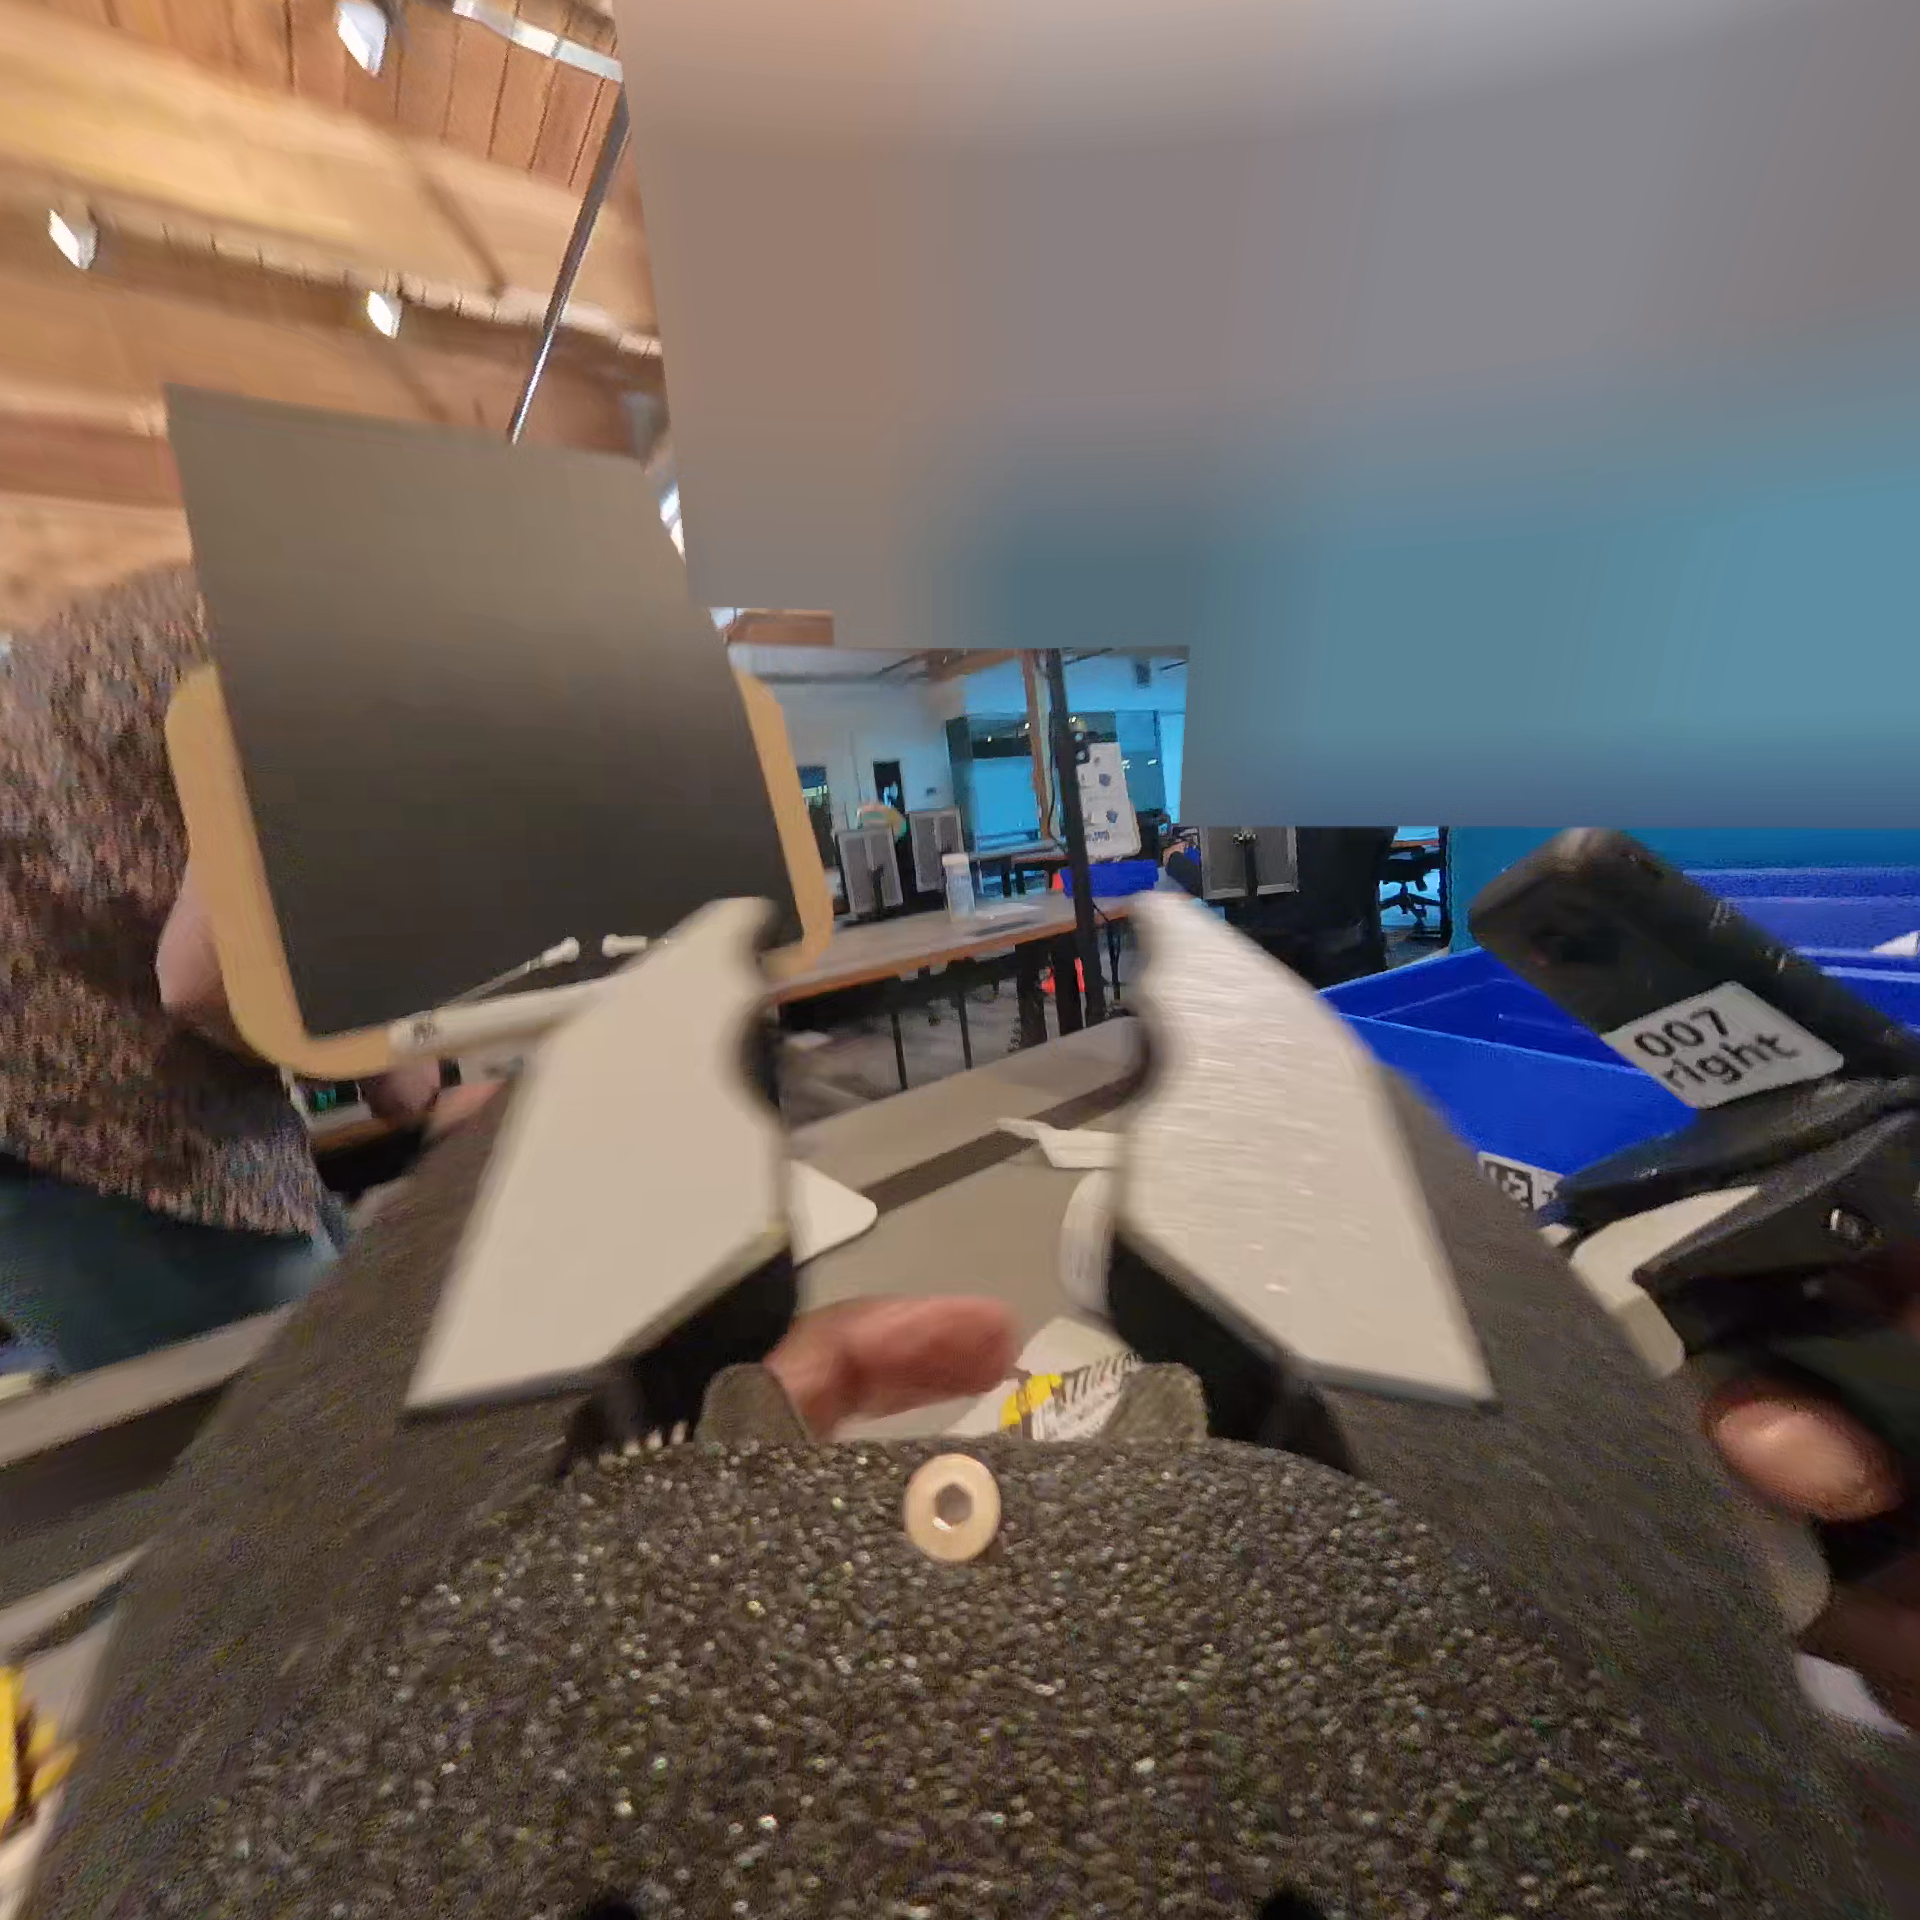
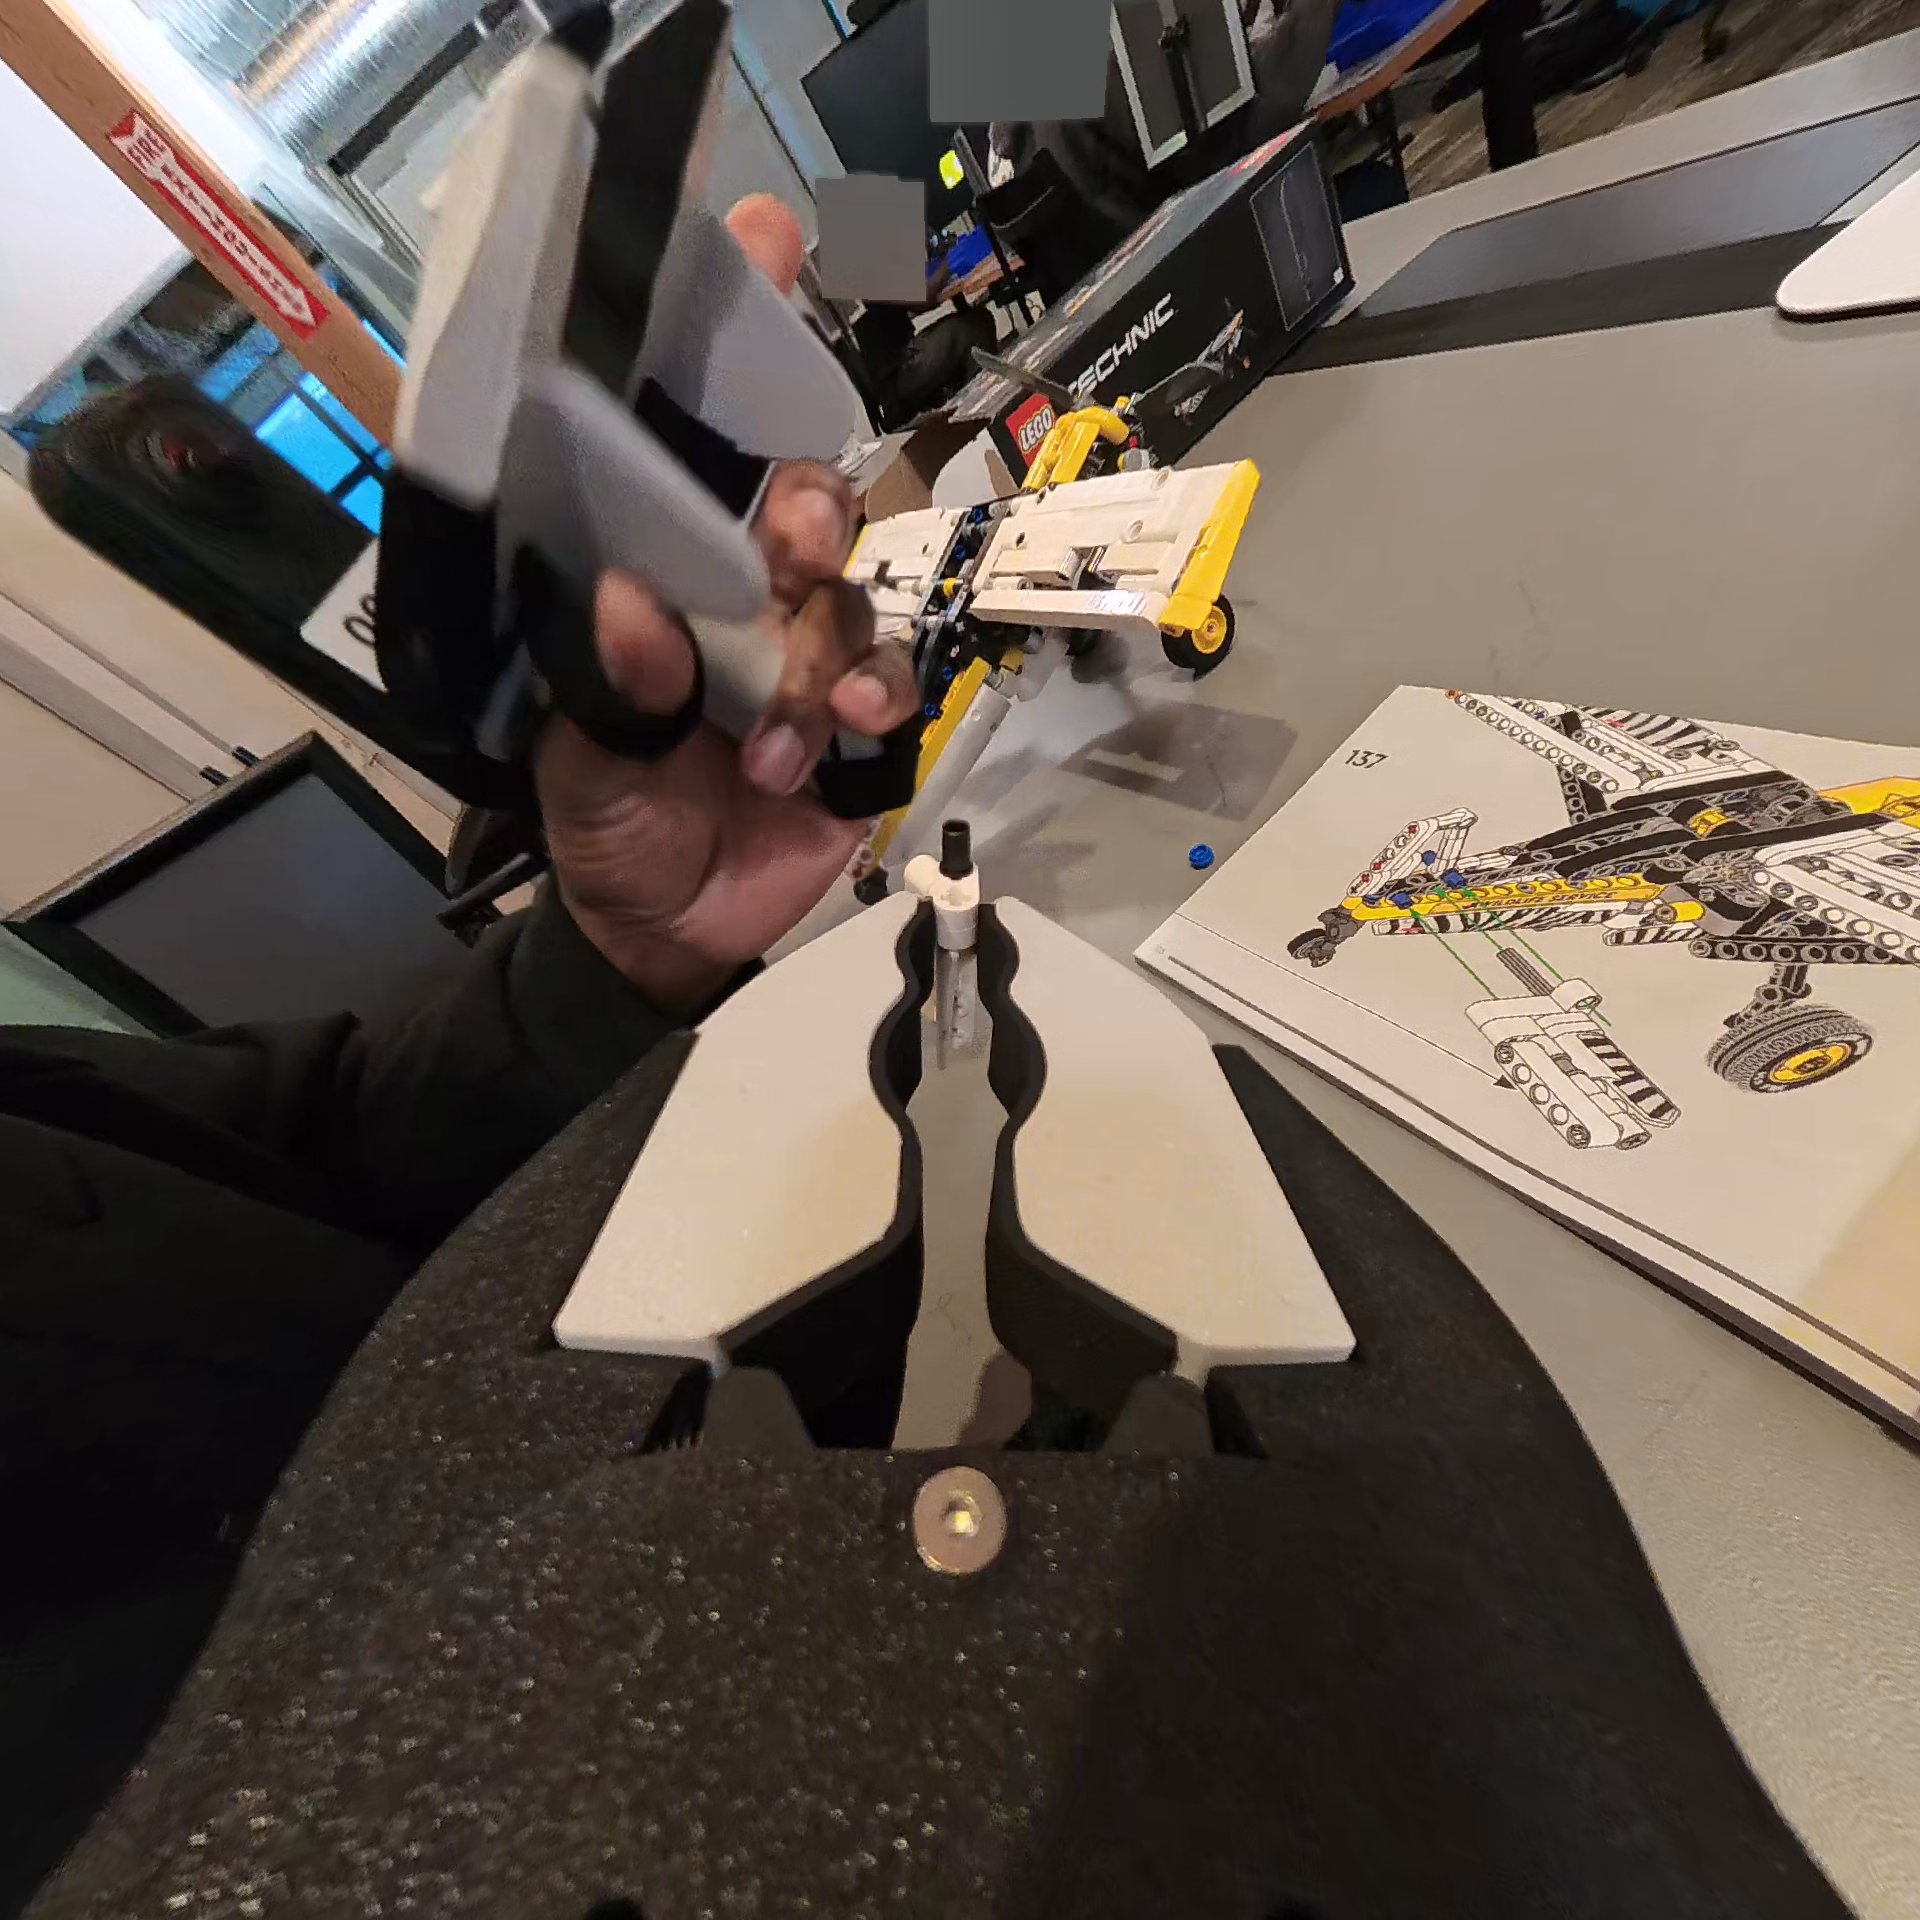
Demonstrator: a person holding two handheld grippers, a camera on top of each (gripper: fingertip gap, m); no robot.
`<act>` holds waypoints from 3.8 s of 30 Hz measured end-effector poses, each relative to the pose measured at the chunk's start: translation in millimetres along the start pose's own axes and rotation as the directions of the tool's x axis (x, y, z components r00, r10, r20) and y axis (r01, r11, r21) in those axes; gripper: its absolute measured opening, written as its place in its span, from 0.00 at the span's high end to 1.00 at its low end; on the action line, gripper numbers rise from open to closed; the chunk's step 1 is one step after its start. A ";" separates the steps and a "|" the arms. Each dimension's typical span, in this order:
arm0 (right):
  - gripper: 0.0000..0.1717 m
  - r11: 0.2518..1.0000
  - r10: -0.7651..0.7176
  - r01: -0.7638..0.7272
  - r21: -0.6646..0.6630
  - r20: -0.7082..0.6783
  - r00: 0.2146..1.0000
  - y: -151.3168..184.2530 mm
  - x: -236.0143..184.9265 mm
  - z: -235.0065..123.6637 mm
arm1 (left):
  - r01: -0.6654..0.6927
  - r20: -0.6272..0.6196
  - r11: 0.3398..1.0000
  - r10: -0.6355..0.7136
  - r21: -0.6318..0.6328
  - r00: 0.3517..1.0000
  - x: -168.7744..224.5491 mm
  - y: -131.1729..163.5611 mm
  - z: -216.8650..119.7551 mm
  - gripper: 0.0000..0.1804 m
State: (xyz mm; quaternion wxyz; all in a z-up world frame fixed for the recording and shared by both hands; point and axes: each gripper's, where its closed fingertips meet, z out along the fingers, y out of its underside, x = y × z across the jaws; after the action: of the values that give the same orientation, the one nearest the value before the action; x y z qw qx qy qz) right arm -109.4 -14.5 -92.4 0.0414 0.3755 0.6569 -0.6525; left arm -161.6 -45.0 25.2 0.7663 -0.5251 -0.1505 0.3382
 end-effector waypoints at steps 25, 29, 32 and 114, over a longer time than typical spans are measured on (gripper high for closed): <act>0.95 0.953 0.167 -0.201 0.226 0.158 0.973 -33.1 11.8 1.2 | 0.451 -0.336 0.692 -0.691 -0.563 0.641 72.1 98.5 -30.6 0.95; 0.95 0.973 0.119 -0.141 0.180 0.127 0.985 -28.4 11.4 -2.1 | 0.413 -0.351 0.683 -0.691 -0.602 0.632 75.7 99.7 -33.8 0.95; 0.95 0.977 0.127 -0.147 0.155 0.130 0.983 -22.6 9.4 -3.4 | 0.419 -0.356 0.662 -0.715 -0.621 0.602 79.0 100.5 -38.9 0.95; 0.92 0.976 -0.180 0.194 -0.099 0.135 0.975 5.6 -6.9 -5.2 | -0.089 -0.526 0.744 -0.377 -0.662 0.762 92.6 107.4 -68.0 0.96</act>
State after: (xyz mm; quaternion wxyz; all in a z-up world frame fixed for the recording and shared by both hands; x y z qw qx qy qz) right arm -99.1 -13.7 -92.5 0.0417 0.2676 0.7208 -0.6380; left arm -93.2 -6.6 -111.1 0.5637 -0.8252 -0.0356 0.0031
